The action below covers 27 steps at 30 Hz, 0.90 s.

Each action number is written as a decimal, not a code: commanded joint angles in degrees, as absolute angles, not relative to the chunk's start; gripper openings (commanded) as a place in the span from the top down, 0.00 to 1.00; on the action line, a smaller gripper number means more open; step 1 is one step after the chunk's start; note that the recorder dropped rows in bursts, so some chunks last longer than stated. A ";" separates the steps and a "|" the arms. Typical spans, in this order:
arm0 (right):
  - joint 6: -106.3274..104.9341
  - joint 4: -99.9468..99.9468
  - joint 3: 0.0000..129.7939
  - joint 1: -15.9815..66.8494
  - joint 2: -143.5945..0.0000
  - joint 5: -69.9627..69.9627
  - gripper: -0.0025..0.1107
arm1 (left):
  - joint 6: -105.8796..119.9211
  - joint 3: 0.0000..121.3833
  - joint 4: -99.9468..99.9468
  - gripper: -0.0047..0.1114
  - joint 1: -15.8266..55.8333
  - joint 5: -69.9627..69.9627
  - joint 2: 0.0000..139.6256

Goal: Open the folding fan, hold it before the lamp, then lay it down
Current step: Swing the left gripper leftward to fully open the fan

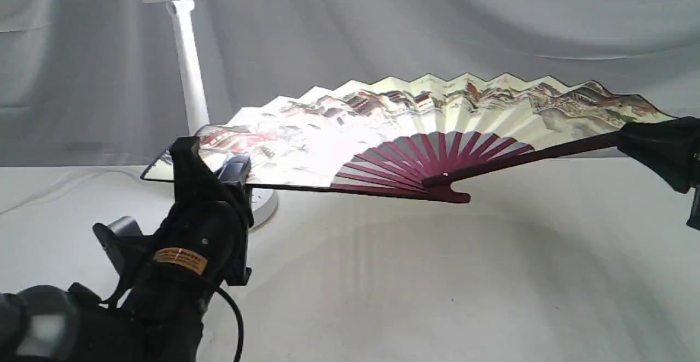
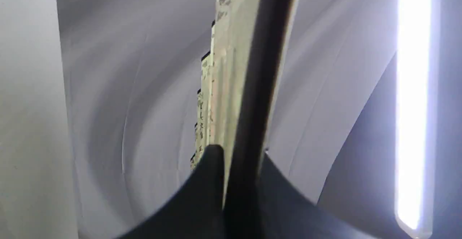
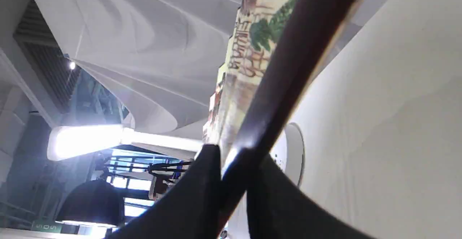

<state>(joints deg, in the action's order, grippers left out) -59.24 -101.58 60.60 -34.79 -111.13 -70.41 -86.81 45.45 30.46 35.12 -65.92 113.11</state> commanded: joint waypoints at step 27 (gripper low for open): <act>-56.23 -99.95 60.79 -23.23 -99.38 -56.44 0.98 | -89.43 36.98 34.09 0.96 27.80 -69.96 99.27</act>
